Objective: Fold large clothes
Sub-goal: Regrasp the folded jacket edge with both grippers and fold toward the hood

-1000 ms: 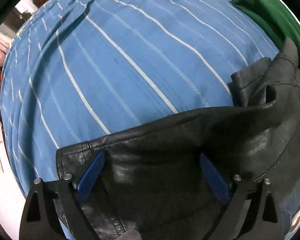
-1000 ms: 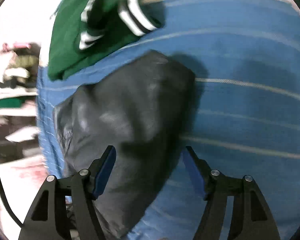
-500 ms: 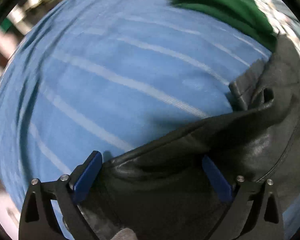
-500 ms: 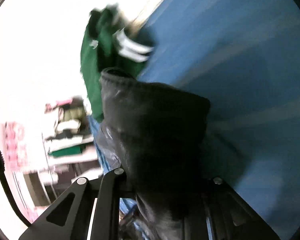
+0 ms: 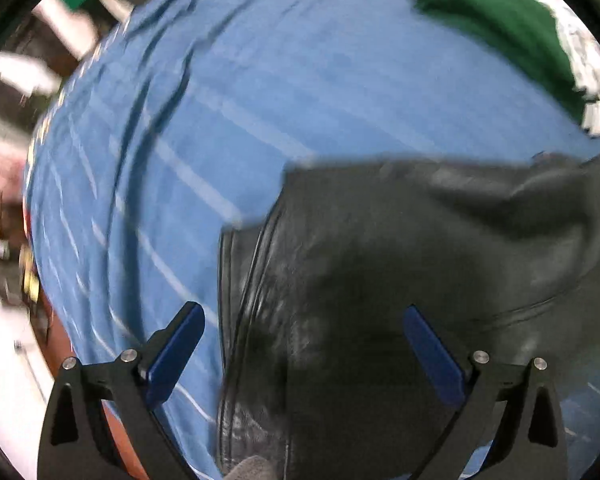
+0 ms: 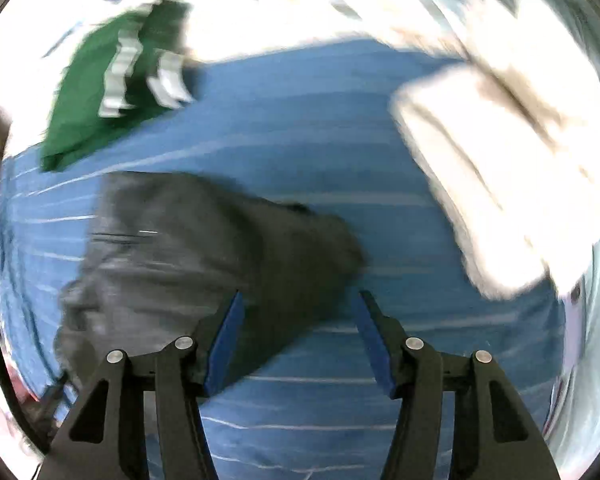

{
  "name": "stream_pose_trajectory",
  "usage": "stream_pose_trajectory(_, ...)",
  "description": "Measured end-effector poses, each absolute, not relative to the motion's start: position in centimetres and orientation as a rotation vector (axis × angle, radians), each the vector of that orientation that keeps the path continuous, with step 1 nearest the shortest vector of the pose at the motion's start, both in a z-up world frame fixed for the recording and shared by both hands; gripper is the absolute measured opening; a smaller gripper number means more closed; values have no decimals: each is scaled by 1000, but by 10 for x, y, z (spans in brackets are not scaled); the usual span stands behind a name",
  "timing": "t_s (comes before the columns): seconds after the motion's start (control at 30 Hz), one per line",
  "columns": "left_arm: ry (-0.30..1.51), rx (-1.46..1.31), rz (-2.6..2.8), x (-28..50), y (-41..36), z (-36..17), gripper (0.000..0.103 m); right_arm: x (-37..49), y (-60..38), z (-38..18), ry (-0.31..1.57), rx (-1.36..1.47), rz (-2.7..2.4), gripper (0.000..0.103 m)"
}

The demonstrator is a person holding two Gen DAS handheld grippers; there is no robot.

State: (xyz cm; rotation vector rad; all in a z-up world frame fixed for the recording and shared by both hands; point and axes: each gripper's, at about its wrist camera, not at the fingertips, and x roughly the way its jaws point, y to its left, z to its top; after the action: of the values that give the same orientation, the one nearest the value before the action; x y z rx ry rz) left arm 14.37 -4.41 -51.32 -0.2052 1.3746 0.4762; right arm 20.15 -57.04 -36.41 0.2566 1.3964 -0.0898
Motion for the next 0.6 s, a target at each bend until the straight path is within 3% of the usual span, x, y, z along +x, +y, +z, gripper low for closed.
stream_pose_trajectory(0.1,1392,-303,476,135,-37,-533,103,221,-494,-369,1427,282,232,58)
stream_pose_trajectory(0.13,1385,-321,473,132,-35,-534,103,230,-470,-381,1475,312,334,52)
stream_pose_trajectory(0.17,1380,-325,473,131,-35,-532,103,235,-455,-390,1498,327,377,39)
stream_pose_trajectory(0.2,1374,-313,474,128,-36,-531,103,245,-429,-408,1541,337,447,37)
stream_pose_trajectory(0.4,1378,-350,485,98,-33,-525,103,289,-359,-500,1663,248,391,35)
stream_pose_trajectory(0.6,1339,-301,484,96,-36,-492,103,279,-377,-453,1690,219,391,35)
